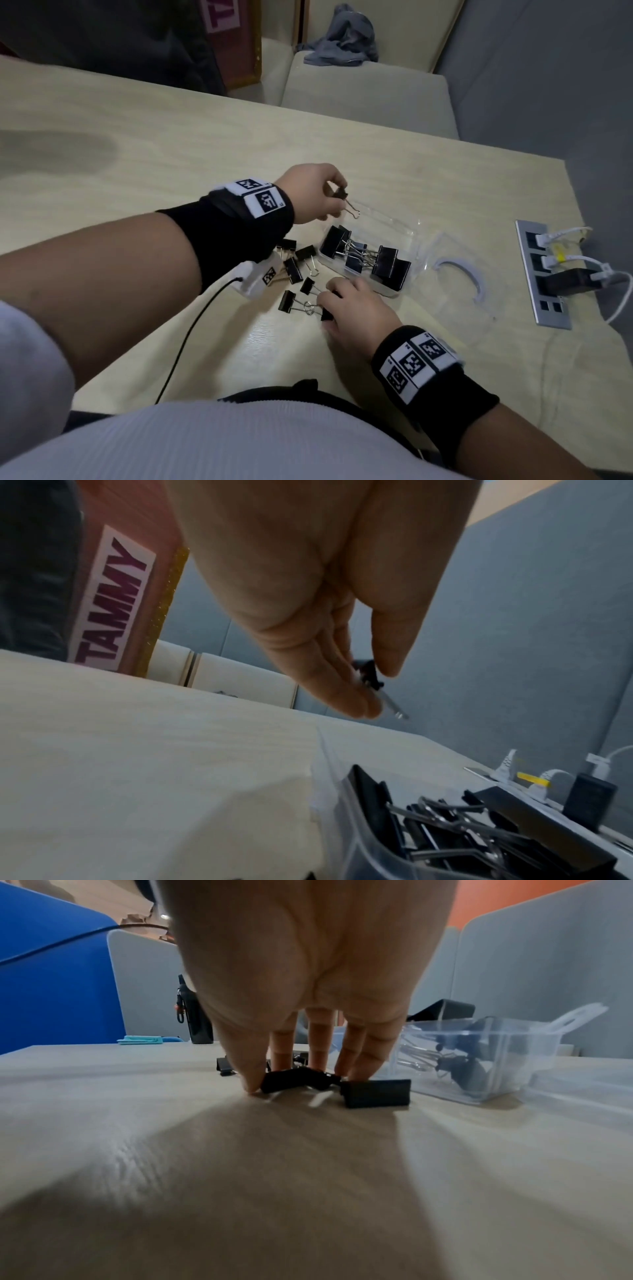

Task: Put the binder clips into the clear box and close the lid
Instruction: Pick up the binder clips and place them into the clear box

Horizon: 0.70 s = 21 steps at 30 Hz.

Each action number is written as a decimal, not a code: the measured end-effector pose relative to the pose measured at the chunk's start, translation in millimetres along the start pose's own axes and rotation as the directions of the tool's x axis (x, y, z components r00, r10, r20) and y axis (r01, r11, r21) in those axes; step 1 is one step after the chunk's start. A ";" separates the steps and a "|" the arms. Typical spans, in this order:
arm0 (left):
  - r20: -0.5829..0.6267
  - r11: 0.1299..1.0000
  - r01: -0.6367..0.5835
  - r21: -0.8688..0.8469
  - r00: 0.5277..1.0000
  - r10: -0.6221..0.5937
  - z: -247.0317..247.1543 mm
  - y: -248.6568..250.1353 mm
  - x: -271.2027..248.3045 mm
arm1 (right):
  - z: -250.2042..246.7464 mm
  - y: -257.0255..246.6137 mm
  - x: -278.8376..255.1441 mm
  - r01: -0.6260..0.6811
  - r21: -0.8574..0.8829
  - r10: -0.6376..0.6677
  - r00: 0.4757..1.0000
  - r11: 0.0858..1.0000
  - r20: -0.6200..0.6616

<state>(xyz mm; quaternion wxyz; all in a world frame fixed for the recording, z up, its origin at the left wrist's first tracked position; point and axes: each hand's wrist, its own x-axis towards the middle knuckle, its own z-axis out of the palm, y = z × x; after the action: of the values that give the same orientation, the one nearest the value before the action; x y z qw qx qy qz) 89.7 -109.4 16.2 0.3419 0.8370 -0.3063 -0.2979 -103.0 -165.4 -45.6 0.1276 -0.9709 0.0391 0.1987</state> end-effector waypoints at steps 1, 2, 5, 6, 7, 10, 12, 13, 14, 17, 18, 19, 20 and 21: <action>0.025 1.000 0.002 -0.011 1.000 -0.001 3.3 1.7 1.4 | 0.5 -0.3 -0.3 0.005 0.001 -0.005 1.000 1.000 -0.003; 0.044 1.000 0.002 -0.008 0.999 -0.001 6.0 2.3 2.4 | 1.2 -0.3 -0.8 0.006 0.001 -0.006 1.000 1.000 -0.003; 0.044 0.996 -0.016 0.091 0.999 0.012 8.2 -2.0 1.0 | 2.2 1.0 -3.7 0.003 -0.014 -0.003 1.000 1.000 -0.028; 0.031 0.989 -0.024 0.143 0.999 0.020 7.0 -5.4 -0.7 | 1.9 2.3 -4.6 0.007 -0.023 -0.008 0.999 1.000 -0.042; 0.019 0.980 -0.029 0.199 0.999 0.026 5.0 -9.1 -3.3 | 1.0 3.7 -5.6 0.012 -0.030 -0.014 0.998 0.999 -0.057; 0.040 0.910 -0.019 0.413 0.999 0.003 -4.4 -26.3 -14.2 | -1.8 9.7 -6.3 0.013 -0.017 -0.015 0.996 1.000 -0.092; 0.104 0.795 0.002 0.607 0.991 -0.082 -11.3 -39.9 -23.4 | -4.0 11.3 -7.2 0.011 0.022 -0.008 0.994 1.000 -0.106; 0.132 0.728 0.023 0.685 0.979 -0.155 -14.1 -45.9 -28.8 | -5.6 11.7 -7.7 0.017 0.043 -0.012 0.993 0.999 -0.114; 0.153 0.663 0.044 0.748 0.960 -0.236 -16.2 -51.2 -34.1 | -9.3 11.4 -8.3 0.025 0.080 -0.014 0.991 0.996 -0.136; 0.187 0.509 0.055 0.859 0.892 -0.412 -17.2 -64.8 -48.4 | -27.1 10.9 -7.9 0.014 0.289 0.067 0.961 0.957 -0.268; 0.194 0.491 0.052 0.870 0.878 -0.438 -15.1 -69.2 -51.5 | -34.2 12.7 -5.7 -0.009 0.358 0.132 0.938 0.934 -0.320; 0.198 0.492 0.053 0.869 0.874 -0.445 -12.0 -72.7 -54.2 | -41.8 15.9 -2.6 -0.042 0.424 0.215 0.904 0.904 -0.369; 0.198 0.506 0.057 0.861 0.879 -0.434 -8.4 -75.9 -55.5 | -49.7 20.7 1.1 -0.076 0.484 0.303 0.860 0.872 -0.410; 0.198 0.533 0.055 0.844 0.892 -0.406 -4.9 -77.5 -56.0 | -57.5 26.9 5.2 -0.112 0.530 0.385 0.813 0.840 -0.438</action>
<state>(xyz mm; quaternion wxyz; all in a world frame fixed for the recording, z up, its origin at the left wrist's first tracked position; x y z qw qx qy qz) 81.6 -22.6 -23.2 -0.1943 0.8591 -0.3518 -0.3168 -80.0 -206.5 -2.8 0.3207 -0.9100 0.2514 -0.0767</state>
